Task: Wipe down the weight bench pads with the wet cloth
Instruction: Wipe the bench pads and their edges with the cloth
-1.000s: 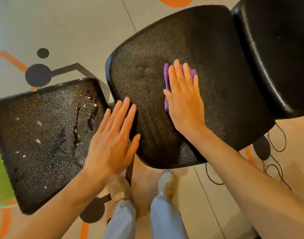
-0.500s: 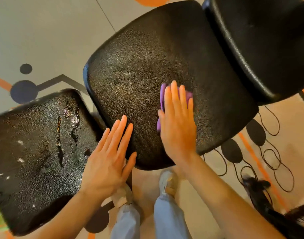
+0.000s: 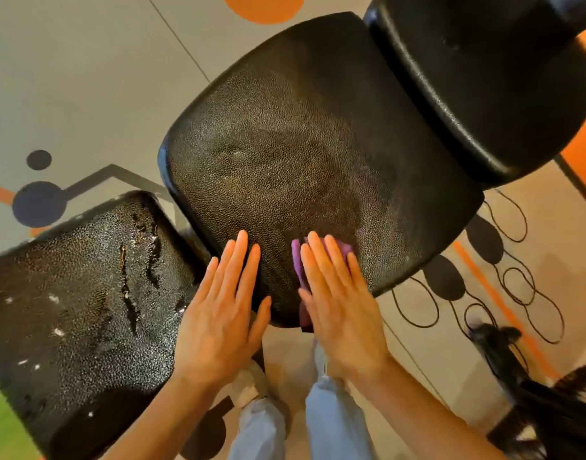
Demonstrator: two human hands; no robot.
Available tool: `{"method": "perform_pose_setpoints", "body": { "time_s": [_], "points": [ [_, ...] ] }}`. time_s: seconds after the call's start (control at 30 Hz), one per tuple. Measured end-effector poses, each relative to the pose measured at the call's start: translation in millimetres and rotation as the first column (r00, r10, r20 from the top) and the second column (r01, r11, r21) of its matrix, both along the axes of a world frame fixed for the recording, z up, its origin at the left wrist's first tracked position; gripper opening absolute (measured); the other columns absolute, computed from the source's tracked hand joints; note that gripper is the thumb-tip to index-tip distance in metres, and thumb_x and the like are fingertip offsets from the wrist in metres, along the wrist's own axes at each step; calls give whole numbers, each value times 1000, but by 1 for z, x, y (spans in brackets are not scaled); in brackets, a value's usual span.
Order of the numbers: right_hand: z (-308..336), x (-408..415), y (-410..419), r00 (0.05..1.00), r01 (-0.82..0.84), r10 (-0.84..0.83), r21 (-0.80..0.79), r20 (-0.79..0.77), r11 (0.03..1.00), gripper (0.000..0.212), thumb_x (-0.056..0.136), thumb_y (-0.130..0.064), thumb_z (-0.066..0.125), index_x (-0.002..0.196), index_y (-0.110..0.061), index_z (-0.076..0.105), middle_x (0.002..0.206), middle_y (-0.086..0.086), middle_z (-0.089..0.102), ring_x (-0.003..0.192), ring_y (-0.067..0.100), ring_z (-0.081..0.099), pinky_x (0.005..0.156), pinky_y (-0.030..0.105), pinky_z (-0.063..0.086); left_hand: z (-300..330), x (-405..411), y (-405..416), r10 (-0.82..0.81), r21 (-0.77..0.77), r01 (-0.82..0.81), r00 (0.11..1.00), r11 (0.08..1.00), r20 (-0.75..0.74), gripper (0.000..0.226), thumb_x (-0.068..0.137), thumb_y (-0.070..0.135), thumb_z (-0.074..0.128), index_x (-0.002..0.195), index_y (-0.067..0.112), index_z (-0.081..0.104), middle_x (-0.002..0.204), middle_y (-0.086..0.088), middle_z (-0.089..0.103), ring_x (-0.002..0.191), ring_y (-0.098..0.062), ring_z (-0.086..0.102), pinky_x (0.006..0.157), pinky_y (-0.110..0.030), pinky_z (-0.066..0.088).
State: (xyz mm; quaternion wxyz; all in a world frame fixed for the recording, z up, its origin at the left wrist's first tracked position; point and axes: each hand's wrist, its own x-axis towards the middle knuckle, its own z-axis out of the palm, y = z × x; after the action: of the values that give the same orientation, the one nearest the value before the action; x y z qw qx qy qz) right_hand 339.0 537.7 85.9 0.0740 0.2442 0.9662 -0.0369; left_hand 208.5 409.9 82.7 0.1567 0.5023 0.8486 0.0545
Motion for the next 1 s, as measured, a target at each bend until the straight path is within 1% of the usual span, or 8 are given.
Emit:
{"method": "perform_pose_setpoints", "body": {
  "time_s": [0.07,0.23,0.4,0.5,0.6,0.73,0.83,1.0],
  "points": [
    [0,-2,50,1000,-21,20,69,13,997,54,102,-29,26,151,-9,15,159,10,14,147,27,11,117,47,19,-1,0,0,-3,5,3,1000,1000,-5,69,98,43,37,155,9,21,165,-9,7,152,-23,11,124,-36,10],
    [7,-43,84,814,563,-551,15,-183,826,58,98,-23,41,149,-8,19,157,11,20,146,29,13,119,47,18,-4,1,0,-8,3,8,1000,1000,-13,69,98,42,38,156,9,20,165,-8,5,153,-24,8,124,-39,12],
    [-1,-1,-10,998,-32,32,-10,-59,999,60,95,-28,32,150,-10,16,157,8,20,146,26,16,117,43,17,-4,1,-2,-11,14,11,1000,1000,8,70,97,43,40,155,9,21,165,-8,5,153,-23,8,124,-37,10],
    [1,-1,84,978,209,-207,79,-31,975,54,95,-25,30,147,-12,20,151,9,29,138,32,30,110,43,23,-4,1,-1,-15,28,15,1000,1000,7,70,97,44,39,155,9,21,166,-7,5,153,-24,8,125,-33,4],
    [7,-8,107,813,575,-559,69,-164,815,57,100,-26,37,149,-7,16,157,13,20,146,30,15,118,46,17,-4,1,1,2,16,-2,1000,1000,-9,69,97,42,37,155,9,21,165,-7,6,153,-24,9,125,-32,4],
    [-8,-17,-28,956,248,-251,-35,-150,968,60,99,-25,39,150,-6,15,159,12,13,147,28,6,119,46,11,-1,3,3,13,-13,-13,999,1000,-49,63,99,36,34,154,8,24,165,-9,9,152,-24,14,124,-31,4],
    [-11,2,-20,983,-11,5,-35,-182,999,51,101,-27,36,148,-9,27,157,7,23,146,23,17,119,42,15,-1,3,2,1,-26,-3,997,1000,-82,62,99,35,33,154,6,24,164,-11,11,151,-24,16,124,-34,8],
    [-3,28,79,899,416,-395,91,-189,905,53,99,-26,33,148,-6,24,155,13,26,145,31,20,116,48,16,-4,5,3,2,-4,-3,996,1000,-92,64,99,37,31,155,8,21,165,-9,8,152,-24,12,124,-36,10]
  ]
}}
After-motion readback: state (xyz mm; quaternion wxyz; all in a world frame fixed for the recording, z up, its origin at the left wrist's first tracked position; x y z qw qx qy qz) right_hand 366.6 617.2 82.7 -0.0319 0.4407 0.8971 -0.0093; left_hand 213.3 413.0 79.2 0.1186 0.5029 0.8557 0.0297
